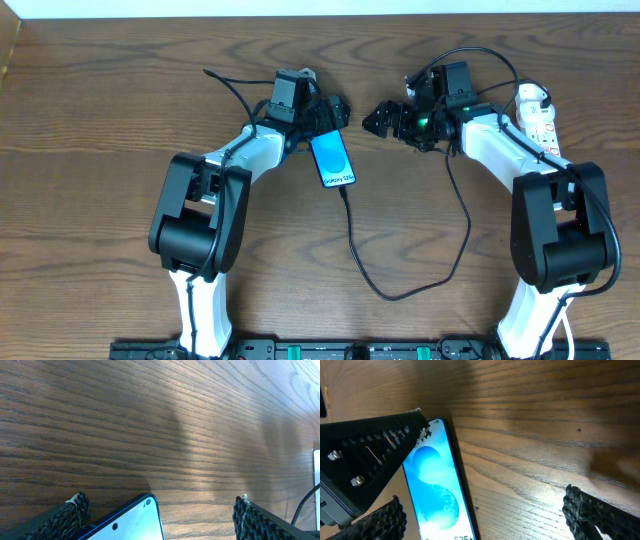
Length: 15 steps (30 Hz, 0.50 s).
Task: Plug charger to phone and switch on socket
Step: 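Lay the phone flat on the table center with the left gripper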
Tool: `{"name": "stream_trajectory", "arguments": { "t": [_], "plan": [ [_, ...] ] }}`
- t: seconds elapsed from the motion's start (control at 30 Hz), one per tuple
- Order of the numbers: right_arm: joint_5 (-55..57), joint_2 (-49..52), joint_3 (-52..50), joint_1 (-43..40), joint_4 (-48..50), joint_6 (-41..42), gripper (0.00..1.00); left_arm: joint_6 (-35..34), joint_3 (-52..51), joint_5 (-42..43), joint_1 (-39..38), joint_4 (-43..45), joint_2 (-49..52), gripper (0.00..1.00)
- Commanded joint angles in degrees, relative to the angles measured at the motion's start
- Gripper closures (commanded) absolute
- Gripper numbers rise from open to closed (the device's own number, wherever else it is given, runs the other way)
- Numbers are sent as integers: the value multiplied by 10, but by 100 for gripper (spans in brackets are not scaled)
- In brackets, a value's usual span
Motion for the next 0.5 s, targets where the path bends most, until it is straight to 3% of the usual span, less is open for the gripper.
{"name": "stream_trajectory", "arguments": {
  "t": [0.0, 0.47],
  "plan": [
    [3, 8, -4, 1, 0, 5, 1, -5, -21, -31, -3, -21, 36, 5],
    [7, 8, -4, 1, 0, 5, 1, -29, -21, -31, -26, -30, 36, 5]
  ]
}}
